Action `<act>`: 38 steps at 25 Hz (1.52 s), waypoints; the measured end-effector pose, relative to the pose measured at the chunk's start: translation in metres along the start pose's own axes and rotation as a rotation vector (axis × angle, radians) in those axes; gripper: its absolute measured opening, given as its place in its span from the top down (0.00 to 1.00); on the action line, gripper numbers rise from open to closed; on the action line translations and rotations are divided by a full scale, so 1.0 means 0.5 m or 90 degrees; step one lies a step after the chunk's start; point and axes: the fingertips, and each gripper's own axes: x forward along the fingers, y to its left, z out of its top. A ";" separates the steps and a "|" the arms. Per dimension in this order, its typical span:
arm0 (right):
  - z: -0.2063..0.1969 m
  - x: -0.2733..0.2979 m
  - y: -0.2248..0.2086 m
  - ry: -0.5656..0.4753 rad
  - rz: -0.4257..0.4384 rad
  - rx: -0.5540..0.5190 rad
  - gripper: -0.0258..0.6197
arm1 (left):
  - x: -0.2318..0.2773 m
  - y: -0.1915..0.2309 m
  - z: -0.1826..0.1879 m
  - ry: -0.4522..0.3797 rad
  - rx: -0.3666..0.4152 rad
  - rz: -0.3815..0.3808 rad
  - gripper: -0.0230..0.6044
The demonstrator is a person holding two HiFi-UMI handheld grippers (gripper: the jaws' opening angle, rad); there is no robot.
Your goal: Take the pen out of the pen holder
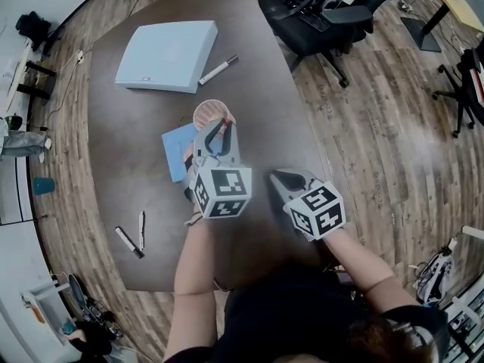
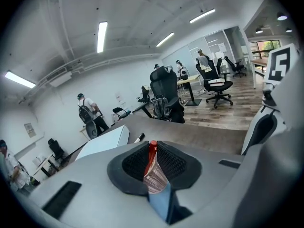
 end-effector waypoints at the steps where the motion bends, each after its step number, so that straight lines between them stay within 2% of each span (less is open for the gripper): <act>1: 0.000 0.001 -0.001 0.000 0.002 -0.001 0.94 | -0.004 0.002 0.005 -0.009 -0.004 0.003 0.85; 10: 0.001 0.002 0.028 -0.006 -0.008 -0.032 0.94 | -0.091 0.036 0.057 -0.112 -0.002 0.027 0.85; 14: 0.006 -0.001 0.068 -0.015 -0.023 -0.051 0.94 | -0.158 0.071 0.065 -0.156 -0.010 0.022 0.85; 18: 0.004 0.003 0.125 -0.017 -0.029 -0.072 0.94 | -0.232 0.124 0.067 -0.195 -0.007 0.037 0.85; 24: 0.009 0.014 0.207 -0.019 -0.021 -0.102 0.94 | -0.309 0.182 -0.002 -0.177 -0.004 0.063 0.85; 28: 0.001 0.021 0.248 -0.014 -0.021 -0.135 0.94 | -0.337 0.201 -0.078 -0.136 0.028 0.070 0.85; 38: -0.025 0.051 0.310 0.015 -0.013 -0.189 0.94 | -0.368 0.188 -0.276 -0.014 0.080 0.026 0.85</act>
